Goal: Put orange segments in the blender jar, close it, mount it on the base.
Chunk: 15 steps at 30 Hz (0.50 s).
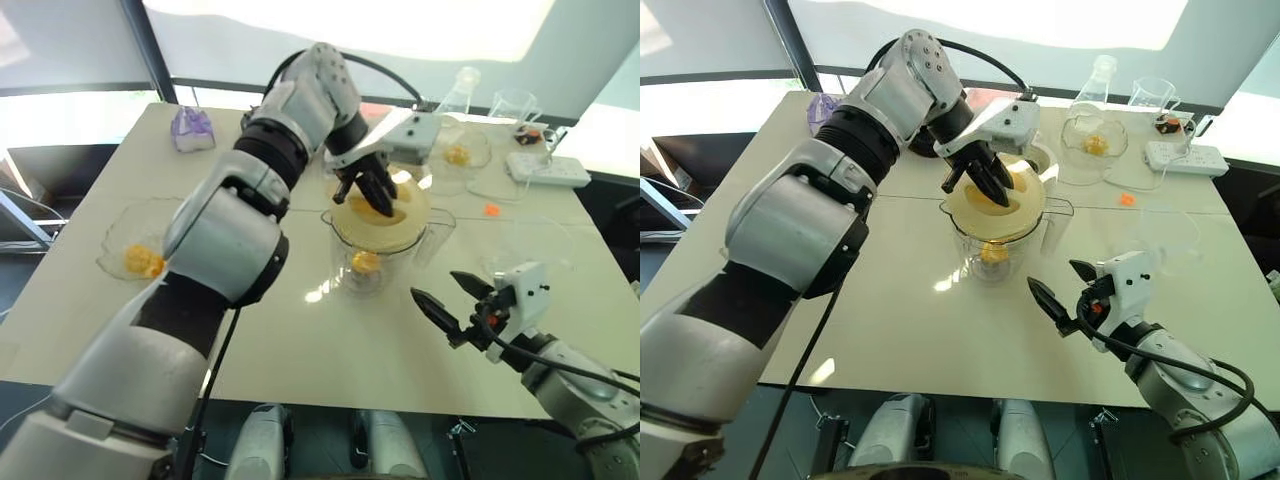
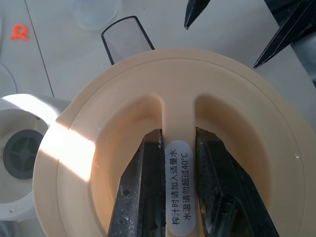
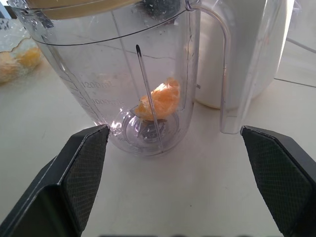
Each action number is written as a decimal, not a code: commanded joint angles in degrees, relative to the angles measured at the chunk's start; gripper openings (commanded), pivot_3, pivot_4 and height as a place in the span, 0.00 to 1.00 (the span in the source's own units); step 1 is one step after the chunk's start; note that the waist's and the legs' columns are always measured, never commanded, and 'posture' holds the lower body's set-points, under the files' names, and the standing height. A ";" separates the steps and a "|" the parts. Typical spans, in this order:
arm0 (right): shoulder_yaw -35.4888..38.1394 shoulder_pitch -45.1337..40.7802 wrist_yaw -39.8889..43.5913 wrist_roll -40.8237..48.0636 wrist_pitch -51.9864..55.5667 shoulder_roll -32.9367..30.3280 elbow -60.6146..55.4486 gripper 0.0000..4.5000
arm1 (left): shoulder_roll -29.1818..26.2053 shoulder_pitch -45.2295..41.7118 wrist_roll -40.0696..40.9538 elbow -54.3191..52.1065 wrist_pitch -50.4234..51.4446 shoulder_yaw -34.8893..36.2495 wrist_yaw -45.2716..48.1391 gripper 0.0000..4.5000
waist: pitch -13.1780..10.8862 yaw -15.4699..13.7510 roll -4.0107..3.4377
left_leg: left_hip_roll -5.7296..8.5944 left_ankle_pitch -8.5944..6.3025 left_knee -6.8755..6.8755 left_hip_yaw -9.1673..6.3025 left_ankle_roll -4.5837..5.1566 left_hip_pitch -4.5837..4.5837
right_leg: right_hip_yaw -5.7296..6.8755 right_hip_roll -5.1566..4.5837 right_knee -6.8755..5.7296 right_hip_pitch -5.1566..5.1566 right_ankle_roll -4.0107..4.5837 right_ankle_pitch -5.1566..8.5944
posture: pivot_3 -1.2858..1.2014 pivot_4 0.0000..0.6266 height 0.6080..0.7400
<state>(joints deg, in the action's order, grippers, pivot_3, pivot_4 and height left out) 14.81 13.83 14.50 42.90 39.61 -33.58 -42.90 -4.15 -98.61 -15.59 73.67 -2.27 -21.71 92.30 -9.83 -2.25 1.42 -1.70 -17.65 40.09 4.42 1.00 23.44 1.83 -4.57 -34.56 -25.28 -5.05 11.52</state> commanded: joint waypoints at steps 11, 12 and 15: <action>-6.54 -5.70 -4.83 -15.24 -5.03 4.57 6.15 1.00 | 3.15 1.32 6.99 3.25 -0.59 -6.05 0.20 0.05 | 0.08 0.15 -0.14 | 0.00 0.00 0.02 -0.01 0.01 -0.06 | -0.01 0.02 -0.08 0.00 0.01 0.00 | 0.52 0.24 1.00; -7.26 -7.16 -5.33 -16.87 -6.22 5.39 8.14 1.00 | 3.24 1.69 8.68 3.05 0.30 -6.24 0.20 0.05 | 0.11 0.13 -0.18 | 0.00 0.00 0.04 -0.01 0.01 -0.06 | -0.02 0.01 -0.08 0.00 0.02 0.00 | 0.52 0.24 1.00; -7.53 -10.01 -6.35 -20.17 -10.50 8.74 13.43 1.00 | 2.88 3.01 12.88 2.09 2.05 -6.64 0.20 0.05 | 0.17 0.06 -0.28 | 0.01 0.00 0.05 -0.01 0.02 -0.05 | -0.04 -0.01 -0.07 0.01 0.01 0.01 | 0.52 0.24 1.00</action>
<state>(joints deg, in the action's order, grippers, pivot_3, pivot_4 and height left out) 6.92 4.54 8.73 24.63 32.00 -25.14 -30.36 -2.16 -96.96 -6.24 76.08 -1.46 -28.13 92.09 -9.66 -2.19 1.14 -1.68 -17.66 40.13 4.40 1.02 23.39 1.80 -4.57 -34.62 -25.26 -5.05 11.54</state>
